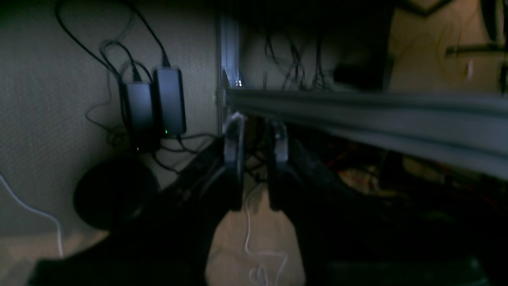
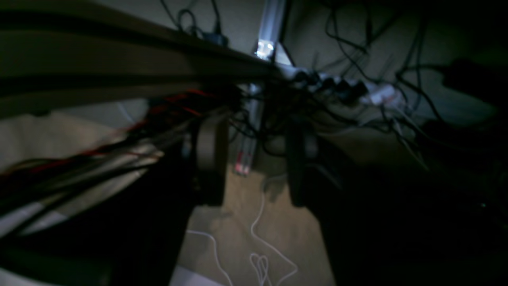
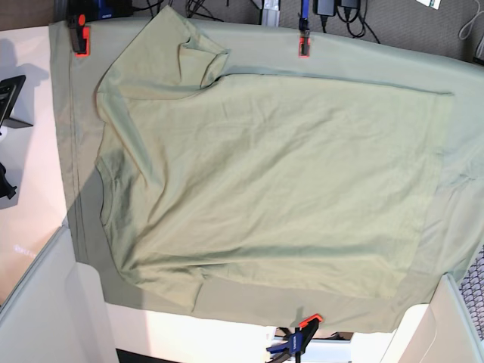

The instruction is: Fold the T-shirt properly

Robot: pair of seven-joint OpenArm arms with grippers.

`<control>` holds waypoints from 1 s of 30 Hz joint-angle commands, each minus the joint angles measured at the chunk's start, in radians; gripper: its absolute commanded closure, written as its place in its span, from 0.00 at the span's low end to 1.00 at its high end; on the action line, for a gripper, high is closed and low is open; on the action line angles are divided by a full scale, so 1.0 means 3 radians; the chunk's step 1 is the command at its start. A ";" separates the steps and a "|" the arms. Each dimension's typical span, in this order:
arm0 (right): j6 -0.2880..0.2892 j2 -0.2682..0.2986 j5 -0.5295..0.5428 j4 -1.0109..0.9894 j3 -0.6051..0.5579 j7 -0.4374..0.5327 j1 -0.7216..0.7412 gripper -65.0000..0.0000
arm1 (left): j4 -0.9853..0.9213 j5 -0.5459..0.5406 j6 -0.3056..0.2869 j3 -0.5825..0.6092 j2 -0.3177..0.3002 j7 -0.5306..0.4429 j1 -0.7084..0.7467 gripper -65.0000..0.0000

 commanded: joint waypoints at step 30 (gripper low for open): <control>-0.0540 -0.0561 0.0985 0.0924 0.1177 -0.0388 0.0721 0.62 | 0.1279 -0.0712 -0.0048 -0.0636 -0.0640 0.0570 0.0476 0.60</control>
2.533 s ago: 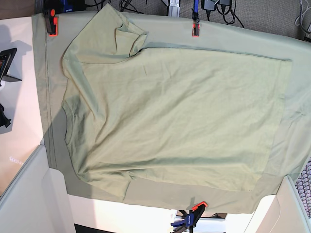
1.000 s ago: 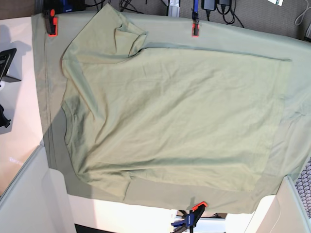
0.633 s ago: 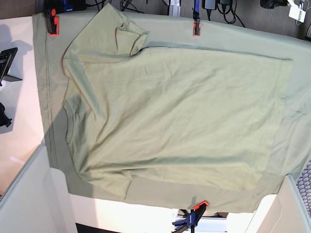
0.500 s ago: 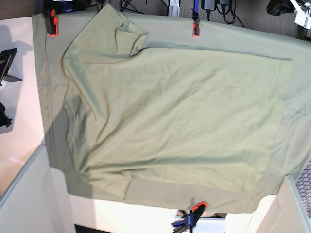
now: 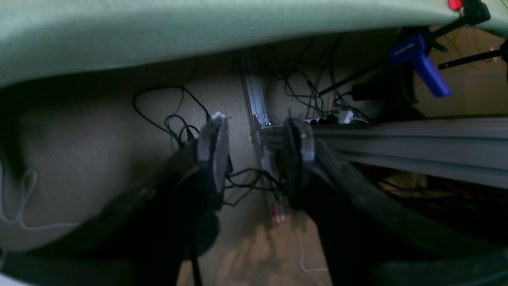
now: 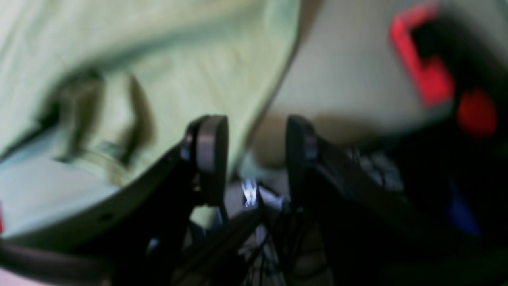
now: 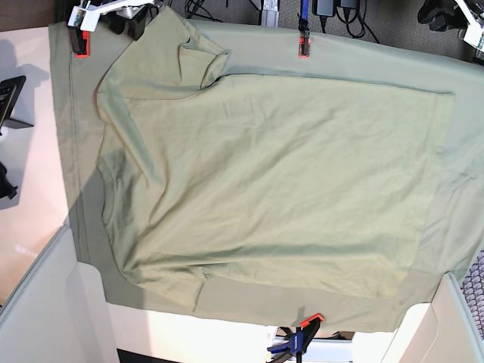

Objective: Fold the T-shirt properly
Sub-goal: 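Lower the right gripper onto the shirt's shoulder edge near the collar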

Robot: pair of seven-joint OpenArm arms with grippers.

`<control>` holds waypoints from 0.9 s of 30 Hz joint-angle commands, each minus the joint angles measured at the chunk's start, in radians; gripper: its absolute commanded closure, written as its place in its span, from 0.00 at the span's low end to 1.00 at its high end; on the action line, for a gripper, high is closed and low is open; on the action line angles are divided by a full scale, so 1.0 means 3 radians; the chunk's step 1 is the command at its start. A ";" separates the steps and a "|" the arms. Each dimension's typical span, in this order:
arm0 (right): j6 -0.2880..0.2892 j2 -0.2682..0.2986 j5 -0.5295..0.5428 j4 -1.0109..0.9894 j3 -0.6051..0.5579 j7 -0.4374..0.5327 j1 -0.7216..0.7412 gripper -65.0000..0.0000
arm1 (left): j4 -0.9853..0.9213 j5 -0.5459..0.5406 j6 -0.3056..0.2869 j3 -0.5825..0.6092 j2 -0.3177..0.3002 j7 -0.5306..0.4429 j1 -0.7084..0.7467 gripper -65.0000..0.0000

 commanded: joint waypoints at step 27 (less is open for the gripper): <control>0.0034 -0.0230 -0.0001 0.0221 -0.0141 -0.0242 -0.0113 0.62 | 0.0051 -0.0352 -0.0053 -0.0642 -0.0319 0.0272 -0.0135 0.60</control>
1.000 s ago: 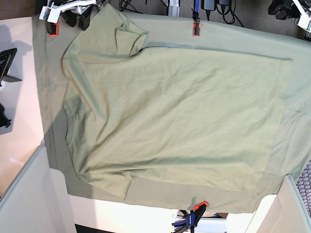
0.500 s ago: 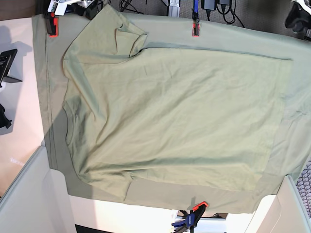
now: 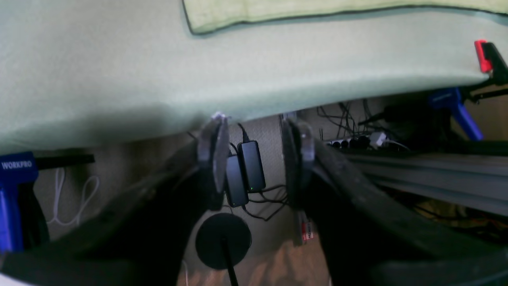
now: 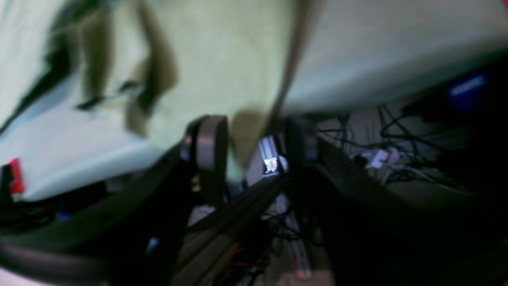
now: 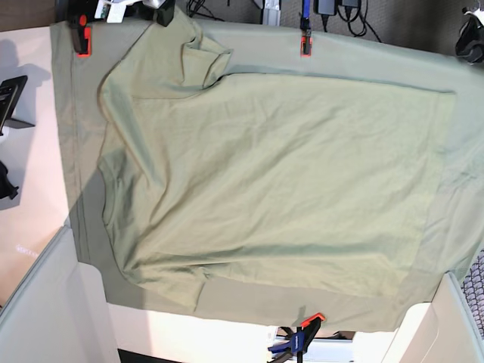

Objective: Fold the T-shirt properly
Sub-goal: 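Lower the right gripper onto the shirt's shoulder edge near the collar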

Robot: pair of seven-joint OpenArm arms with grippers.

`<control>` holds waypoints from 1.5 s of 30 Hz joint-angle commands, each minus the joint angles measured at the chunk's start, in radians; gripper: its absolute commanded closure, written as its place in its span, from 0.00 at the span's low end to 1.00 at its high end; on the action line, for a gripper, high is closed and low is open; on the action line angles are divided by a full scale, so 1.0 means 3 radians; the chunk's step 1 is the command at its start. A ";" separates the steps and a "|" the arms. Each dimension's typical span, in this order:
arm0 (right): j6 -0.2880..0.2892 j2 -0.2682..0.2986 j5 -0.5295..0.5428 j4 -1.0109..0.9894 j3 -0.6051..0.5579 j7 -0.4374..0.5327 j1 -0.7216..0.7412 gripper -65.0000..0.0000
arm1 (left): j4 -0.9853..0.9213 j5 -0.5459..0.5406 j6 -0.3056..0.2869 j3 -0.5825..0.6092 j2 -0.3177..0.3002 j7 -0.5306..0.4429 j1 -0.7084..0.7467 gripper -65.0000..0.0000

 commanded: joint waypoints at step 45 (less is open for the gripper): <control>0.0069 0.0103 0.0070 -0.0314 0.0192 0.0140 0.0481 0.62 | 0.0041 -0.0024 -0.0049 -0.0034 -0.0066 -0.0017 0.0037 0.60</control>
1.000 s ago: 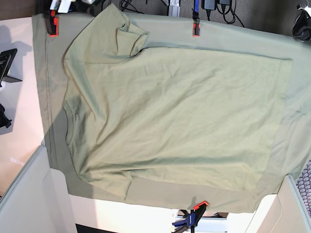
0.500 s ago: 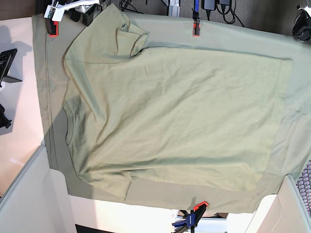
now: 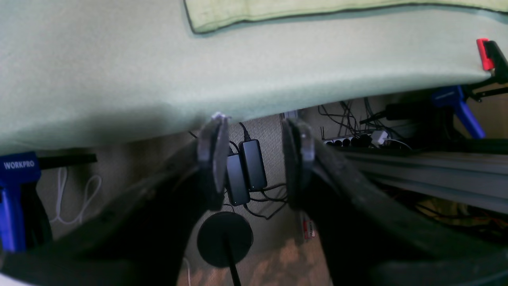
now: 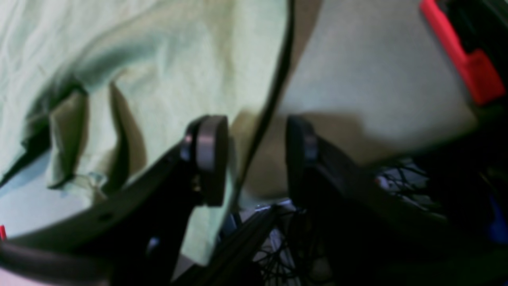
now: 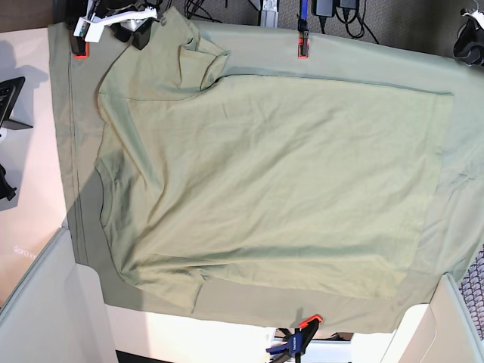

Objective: Fold the T-shirt properly
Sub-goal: 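Lower the right gripper onto the shirt's shoulder edge near the collar, then lower the left gripper onto the opposite shoulder edge and grasp it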

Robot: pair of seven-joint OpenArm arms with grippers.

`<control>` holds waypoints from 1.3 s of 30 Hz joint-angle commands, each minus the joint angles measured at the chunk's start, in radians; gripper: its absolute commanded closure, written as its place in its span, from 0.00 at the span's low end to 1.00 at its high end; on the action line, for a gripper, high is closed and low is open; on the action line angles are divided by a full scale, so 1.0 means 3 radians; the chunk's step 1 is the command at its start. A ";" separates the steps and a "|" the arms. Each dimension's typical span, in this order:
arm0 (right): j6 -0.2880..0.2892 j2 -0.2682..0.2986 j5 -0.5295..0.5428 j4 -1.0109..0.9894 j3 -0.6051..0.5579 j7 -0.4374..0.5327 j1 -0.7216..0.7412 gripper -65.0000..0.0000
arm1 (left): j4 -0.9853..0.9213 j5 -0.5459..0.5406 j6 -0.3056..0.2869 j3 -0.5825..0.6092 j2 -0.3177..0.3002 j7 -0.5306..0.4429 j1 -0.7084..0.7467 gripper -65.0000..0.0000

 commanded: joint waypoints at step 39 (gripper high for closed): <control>0.0034 -0.0093 -0.0237 0.0001 -0.0470 0.0090 0.0089 0.75 | -0.1013 -0.0031 0.0221 0.0782 -0.0322 0.0075 -0.1525 0.42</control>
